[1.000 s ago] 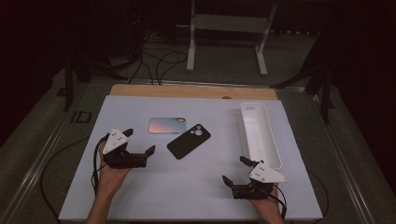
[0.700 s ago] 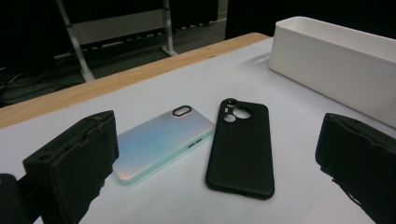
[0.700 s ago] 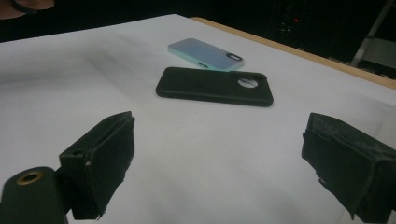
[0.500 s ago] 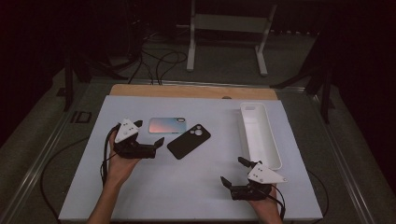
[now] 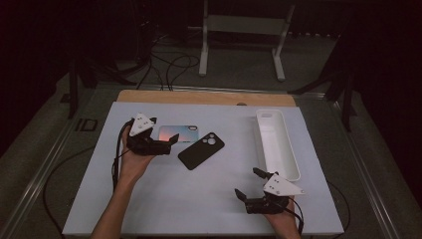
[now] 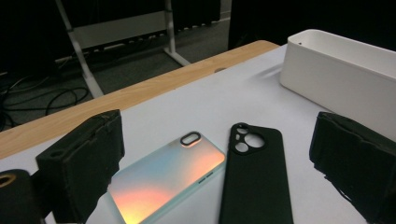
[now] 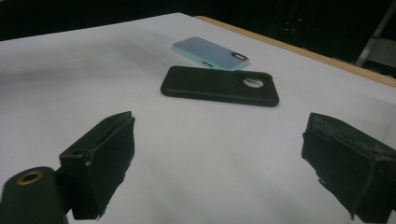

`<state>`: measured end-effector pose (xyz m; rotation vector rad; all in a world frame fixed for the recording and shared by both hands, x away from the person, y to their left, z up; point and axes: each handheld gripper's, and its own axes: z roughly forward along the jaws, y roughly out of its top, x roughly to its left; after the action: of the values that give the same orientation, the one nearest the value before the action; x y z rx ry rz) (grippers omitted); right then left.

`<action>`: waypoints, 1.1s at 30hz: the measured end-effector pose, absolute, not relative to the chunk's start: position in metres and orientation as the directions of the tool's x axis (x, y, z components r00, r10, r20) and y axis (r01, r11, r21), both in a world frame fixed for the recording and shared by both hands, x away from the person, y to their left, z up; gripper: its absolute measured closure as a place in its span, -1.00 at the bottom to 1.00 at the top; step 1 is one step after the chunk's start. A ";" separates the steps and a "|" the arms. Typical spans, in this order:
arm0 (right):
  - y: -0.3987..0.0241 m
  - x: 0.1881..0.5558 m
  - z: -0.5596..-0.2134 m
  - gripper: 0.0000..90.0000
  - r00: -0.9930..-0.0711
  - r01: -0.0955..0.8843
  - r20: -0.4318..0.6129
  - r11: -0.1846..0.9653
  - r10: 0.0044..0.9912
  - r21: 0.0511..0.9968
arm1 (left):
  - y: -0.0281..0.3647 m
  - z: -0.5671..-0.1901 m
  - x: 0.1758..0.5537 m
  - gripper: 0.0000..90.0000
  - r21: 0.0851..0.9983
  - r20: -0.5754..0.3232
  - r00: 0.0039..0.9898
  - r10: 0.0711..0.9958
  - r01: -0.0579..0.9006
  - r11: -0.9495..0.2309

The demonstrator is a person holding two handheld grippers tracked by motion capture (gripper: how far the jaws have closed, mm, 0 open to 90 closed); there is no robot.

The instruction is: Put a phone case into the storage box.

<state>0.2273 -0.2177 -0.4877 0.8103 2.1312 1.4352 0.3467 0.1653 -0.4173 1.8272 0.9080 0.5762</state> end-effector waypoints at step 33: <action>-0.215 0.227 -0.489 -0.79 -0.736 0.227 -0.038 0.299 0.675 0.927 | 0.170 -0.439 0.412 0.44 0.872 -0.004 0.503 0.864 0.426 -0.243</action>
<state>0.2273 -0.2149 -0.4893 0.8047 2.1489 1.4287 0.4122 0.1705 -0.4394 1.8583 1.0718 0.6215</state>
